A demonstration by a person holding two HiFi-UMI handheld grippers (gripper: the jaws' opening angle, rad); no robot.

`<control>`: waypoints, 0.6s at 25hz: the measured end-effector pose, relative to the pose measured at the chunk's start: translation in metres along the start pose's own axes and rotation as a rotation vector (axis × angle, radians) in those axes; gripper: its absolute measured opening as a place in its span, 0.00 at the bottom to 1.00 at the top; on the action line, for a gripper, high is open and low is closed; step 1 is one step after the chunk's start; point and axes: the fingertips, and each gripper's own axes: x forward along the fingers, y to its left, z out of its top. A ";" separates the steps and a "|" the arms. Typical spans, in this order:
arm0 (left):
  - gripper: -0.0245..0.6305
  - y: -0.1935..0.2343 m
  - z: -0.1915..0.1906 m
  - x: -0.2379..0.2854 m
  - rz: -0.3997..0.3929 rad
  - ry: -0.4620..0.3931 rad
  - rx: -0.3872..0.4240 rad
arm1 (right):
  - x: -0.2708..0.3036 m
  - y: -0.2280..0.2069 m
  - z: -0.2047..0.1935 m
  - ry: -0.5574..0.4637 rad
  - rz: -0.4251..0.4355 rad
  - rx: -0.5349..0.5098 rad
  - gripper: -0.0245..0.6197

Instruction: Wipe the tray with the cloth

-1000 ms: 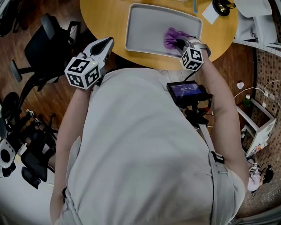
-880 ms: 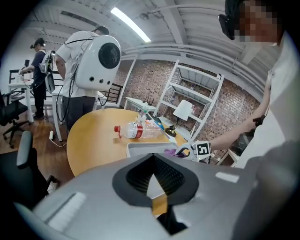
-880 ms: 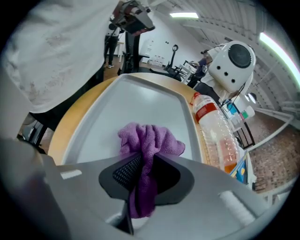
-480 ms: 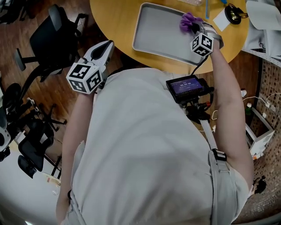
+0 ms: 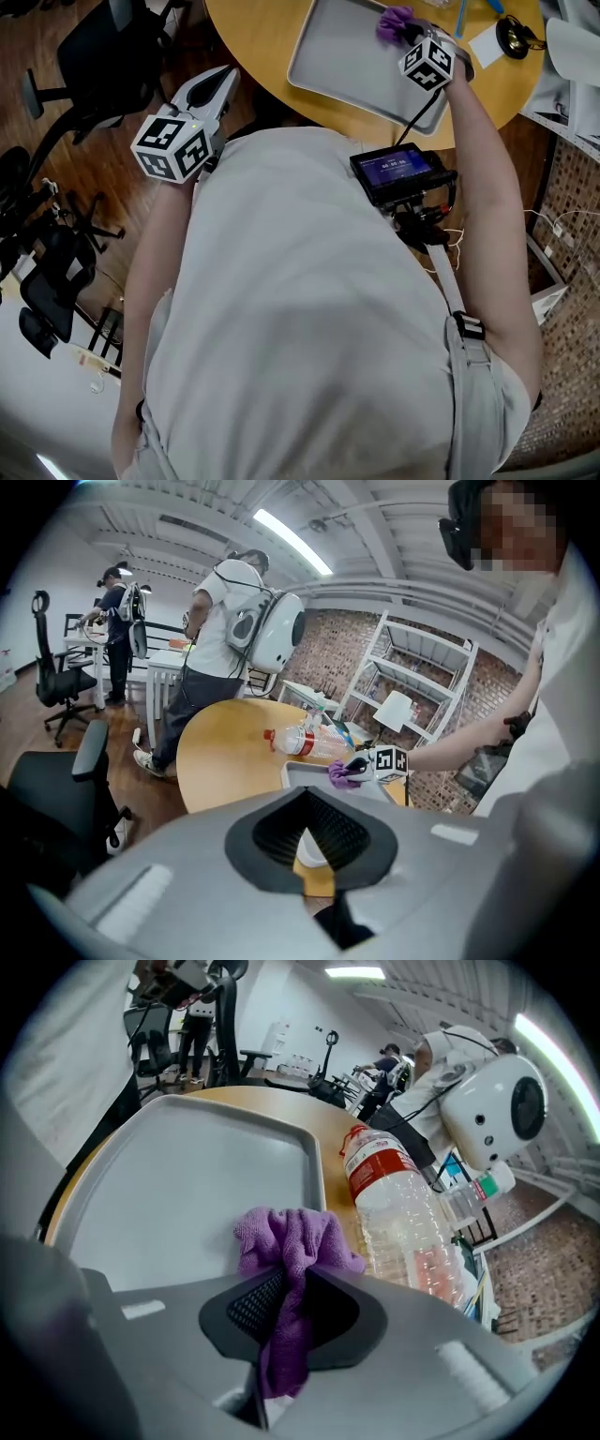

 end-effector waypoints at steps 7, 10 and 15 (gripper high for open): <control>0.04 -0.005 -0.001 0.020 -0.050 0.004 0.001 | -0.002 0.027 -0.002 0.014 0.023 0.094 0.12; 0.04 -0.005 0.002 0.028 -0.077 0.016 0.009 | -0.007 0.056 0.007 -0.034 0.038 0.097 0.12; 0.04 -0.014 0.004 0.041 -0.129 0.042 0.038 | -0.022 0.103 0.014 -0.091 0.053 0.104 0.12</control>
